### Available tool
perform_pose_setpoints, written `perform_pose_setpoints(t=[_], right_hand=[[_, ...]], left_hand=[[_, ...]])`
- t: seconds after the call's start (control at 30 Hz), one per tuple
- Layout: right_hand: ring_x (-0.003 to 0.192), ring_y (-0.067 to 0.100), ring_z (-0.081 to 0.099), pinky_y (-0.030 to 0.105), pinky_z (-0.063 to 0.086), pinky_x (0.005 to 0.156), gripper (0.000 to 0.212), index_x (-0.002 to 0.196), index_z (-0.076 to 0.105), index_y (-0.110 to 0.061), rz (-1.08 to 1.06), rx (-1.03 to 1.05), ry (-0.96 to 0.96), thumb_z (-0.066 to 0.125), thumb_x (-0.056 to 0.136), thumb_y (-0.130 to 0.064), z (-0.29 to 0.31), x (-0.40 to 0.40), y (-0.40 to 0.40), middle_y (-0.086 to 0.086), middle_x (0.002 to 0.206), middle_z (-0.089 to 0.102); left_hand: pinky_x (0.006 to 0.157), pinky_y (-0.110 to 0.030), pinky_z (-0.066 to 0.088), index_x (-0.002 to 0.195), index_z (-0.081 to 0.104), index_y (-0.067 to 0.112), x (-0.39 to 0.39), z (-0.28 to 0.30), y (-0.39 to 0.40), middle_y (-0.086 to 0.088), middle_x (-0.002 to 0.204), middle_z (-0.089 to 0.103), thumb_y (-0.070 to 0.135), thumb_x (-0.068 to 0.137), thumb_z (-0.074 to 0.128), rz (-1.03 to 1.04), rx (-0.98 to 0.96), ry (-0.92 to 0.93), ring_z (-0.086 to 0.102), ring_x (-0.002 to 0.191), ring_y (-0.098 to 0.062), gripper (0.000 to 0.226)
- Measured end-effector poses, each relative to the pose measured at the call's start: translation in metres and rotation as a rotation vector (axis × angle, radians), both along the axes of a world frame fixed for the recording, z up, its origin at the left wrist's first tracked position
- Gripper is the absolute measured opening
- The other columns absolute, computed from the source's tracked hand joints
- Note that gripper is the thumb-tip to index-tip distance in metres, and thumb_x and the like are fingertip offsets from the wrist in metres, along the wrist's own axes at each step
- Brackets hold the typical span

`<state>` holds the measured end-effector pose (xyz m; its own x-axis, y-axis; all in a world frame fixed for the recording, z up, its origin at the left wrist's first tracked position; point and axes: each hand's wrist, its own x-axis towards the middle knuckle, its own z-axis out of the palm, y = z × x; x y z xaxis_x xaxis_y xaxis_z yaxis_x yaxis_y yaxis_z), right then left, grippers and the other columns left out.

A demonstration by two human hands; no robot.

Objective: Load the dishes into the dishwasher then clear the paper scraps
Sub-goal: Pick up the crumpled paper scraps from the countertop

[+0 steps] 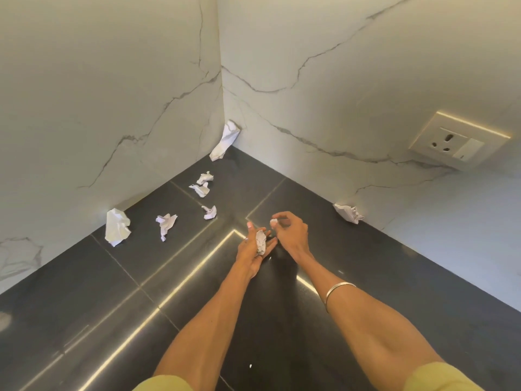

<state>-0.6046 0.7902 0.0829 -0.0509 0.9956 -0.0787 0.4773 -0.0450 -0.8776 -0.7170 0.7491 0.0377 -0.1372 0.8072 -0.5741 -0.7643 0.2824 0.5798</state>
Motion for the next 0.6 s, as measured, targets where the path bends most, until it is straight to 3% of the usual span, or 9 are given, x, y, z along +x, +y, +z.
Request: perform_pose_setpoints(t=[0.13, 0.27, 0.43, 0.6], right_hand=[[0.076, -0.004, 0.068, 0.011, 0.052, 0.070, 0.016, 0.091, 0.073, -0.026, 0.131, 0.017, -0.067, 0.078, 0.078, -0.034, 0.005, 0.014, -0.013, -0.013, 0.083, 0.073], [0.077, -0.004, 0.068, 0.022, 0.057, 0.079, 0.009, 0.086, 0.078, -0.027, 0.224, -0.002, -0.159, 0.079, 0.077, -0.027, -0.003, 0.034, -0.034, -0.014, 0.079, 0.074], [0.082, 0.004, 0.068, 0.023, 0.053, 0.079, 0.019, 0.091, 0.081, -0.023, 0.224, -0.014, -0.243, 0.067, 0.084, -0.012, -0.001, 0.051, -0.049, -0.007, 0.091, 0.077], [0.081, -0.003, 0.064, 0.008, 0.051, 0.075, 0.015, 0.099, 0.077, -0.020, 0.053, -0.065, -0.101, 0.070, 0.086, -0.019, 0.002, 0.066, -0.044, -0.010, 0.091, 0.072]], left_hand=[[0.091, -0.036, 0.057, 0.128, 0.057, -0.003, 0.020, 0.009, -0.015, -0.021, 0.123, 0.066, 0.063, 0.091, 0.038, -0.093, 0.046, -0.067, 0.064, 0.117, -0.026, 0.077], [0.089, -0.034, 0.057, 0.123, 0.060, -0.005, 0.039, 0.007, -0.023, -0.024, 0.122, 0.065, 0.058, 0.096, 0.037, -0.087, -0.015, -0.116, 0.066, 0.111, -0.027, 0.073], [0.068, -0.032, 0.062, 0.118, 0.062, -0.006, 0.056, 0.010, -0.029, -0.022, 0.113, 0.069, 0.029, 0.096, 0.061, -0.106, -0.086, -0.148, 0.073, 0.085, -0.024, 0.042], [0.081, -0.033, 0.059, 0.110, 0.065, -0.001, 0.077, 0.008, -0.024, -0.020, 0.104, 0.071, 0.026, 0.096, 0.062, -0.096, -0.101, -0.170, 0.072, 0.086, -0.024, 0.031]])
